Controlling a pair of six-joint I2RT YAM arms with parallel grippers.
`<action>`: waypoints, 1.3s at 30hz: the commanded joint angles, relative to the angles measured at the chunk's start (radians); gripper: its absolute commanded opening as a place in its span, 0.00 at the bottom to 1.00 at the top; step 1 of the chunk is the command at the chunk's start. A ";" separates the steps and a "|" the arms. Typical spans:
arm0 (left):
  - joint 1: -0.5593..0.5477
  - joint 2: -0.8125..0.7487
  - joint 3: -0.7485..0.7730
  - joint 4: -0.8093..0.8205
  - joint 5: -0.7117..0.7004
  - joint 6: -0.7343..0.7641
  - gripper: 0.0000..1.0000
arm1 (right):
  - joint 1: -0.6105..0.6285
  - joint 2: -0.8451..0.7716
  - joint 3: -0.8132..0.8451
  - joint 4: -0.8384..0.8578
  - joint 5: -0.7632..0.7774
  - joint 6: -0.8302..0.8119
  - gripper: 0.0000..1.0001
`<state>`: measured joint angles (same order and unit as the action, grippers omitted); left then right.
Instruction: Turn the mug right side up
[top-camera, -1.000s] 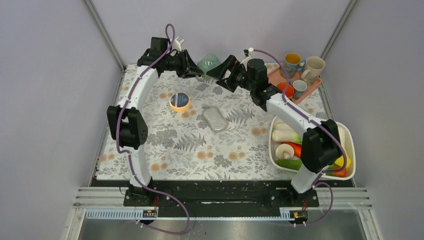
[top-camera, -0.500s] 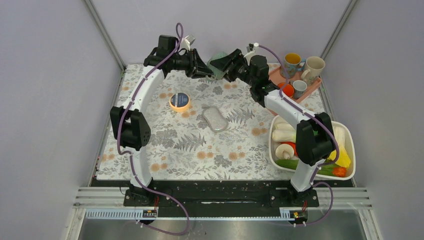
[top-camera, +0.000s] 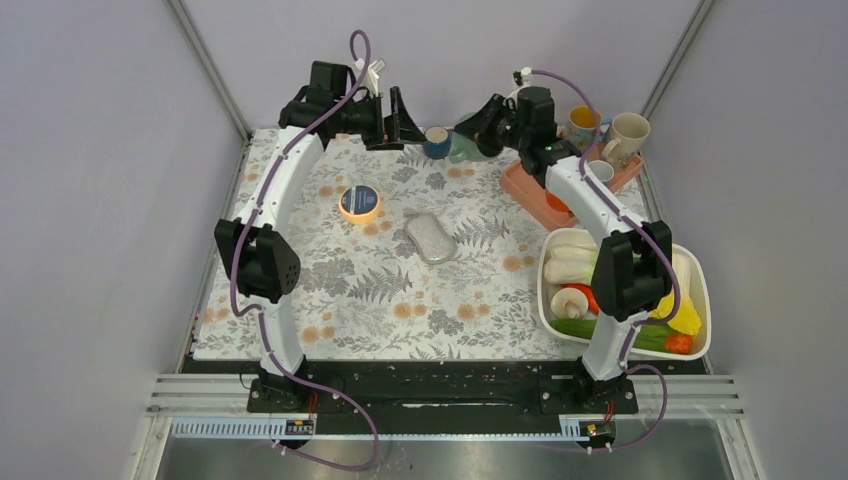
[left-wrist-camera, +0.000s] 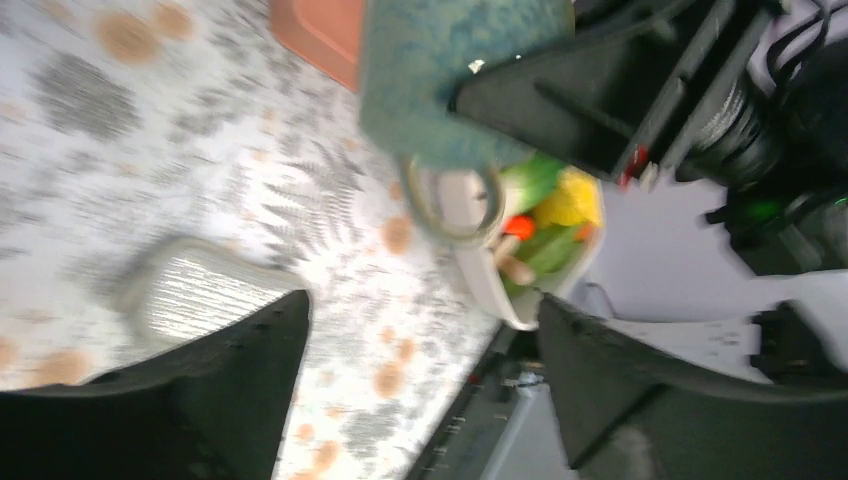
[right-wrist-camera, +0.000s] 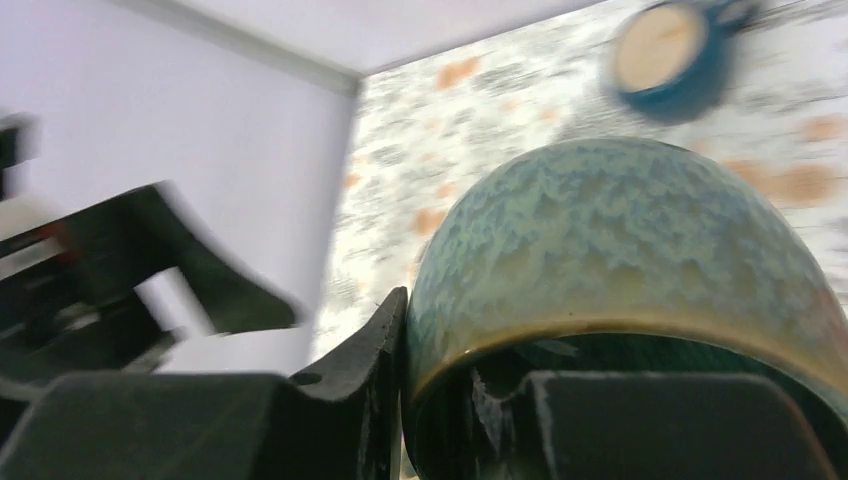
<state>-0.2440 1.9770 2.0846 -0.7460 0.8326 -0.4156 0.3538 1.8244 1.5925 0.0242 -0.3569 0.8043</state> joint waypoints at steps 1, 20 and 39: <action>0.021 -0.066 0.084 -0.097 -0.241 0.292 0.96 | -0.102 0.053 0.270 -0.302 0.098 -0.331 0.00; 0.040 -0.037 0.006 -0.175 -0.384 0.435 0.96 | -0.259 0.647 1.012 -0.848 0.285 -0.666 0.00; 0.041 -0.037 0.001 -0.168 -0.394 0.445 0.96 | -0.332 0.751 1.019 -0.795 0.323 -0.594 0.34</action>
<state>-0.2100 1.9514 2.0850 -0.9447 0.4553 0.0097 0.0242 2.5999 2.5469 -0.8589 -0.0277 0.2211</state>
